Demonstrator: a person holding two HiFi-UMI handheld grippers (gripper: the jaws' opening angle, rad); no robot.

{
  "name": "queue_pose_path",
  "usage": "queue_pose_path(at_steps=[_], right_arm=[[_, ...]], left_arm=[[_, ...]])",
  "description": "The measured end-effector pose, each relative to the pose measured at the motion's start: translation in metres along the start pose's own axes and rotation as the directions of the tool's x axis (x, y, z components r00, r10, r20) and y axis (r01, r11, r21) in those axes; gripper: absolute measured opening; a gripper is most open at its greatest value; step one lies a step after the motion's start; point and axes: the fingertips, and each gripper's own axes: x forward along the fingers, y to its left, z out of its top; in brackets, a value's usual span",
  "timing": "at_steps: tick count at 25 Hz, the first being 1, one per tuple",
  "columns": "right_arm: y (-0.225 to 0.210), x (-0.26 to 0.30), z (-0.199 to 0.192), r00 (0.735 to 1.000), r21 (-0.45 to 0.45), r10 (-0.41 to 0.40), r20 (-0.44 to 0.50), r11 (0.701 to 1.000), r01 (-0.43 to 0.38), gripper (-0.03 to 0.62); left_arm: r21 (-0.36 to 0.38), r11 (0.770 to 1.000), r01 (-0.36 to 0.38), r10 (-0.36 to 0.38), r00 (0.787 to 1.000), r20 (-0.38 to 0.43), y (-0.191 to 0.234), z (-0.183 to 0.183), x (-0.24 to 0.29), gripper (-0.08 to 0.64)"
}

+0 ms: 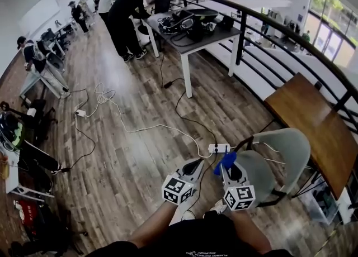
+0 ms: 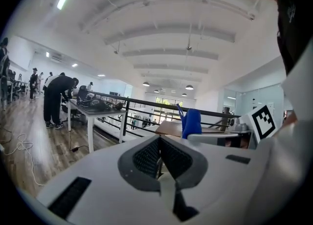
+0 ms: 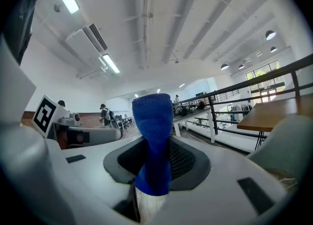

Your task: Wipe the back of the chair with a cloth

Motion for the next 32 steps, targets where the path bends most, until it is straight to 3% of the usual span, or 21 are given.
queue_pose_path(at_steps=[7,12,21,26,32], right_arm=[[-0.073,0.005,0.016,0.999,0.053,-0.042,0.022,0.998,0.041,0.117],[-0.126,-0.001,0.018,0.996,0.066,-0.086,0.008,0.994,0.086,0.117],[-0.187,-0.023,0.034,0.978,0.109,-0.206,0.022,0.973,0.202,0.117],[-0.213,-0.033,0.034,0.957,0.123,-0.289,0.028,0.951,0.284,0.117],[-0.243,-0.027,0.038,0.907,0.107,-0.419,0.039,0.904,0.413,0.117]], left_arm=[[0.003,0.999,0.041,-0.041,0.999,-0.025,-0.017,0.006,0.074,-0.002],[0.077,0.994,0.078,-0.074,0.995,-0.061,-0.04,0.006,0.125,-0.002],[0.072,0.979,0.191,-0.184,0.979,-0.089,-0.072,0.01,0.185,-0.002],[0.073,0.958,0.277,-0.268,0.957,-0.11,-0.085,0.011,0.213,-0.002],[0.068,0.919,0.389,-0.379,0.917,-0.129,-0.084,0.016,0.255,-0.002]])
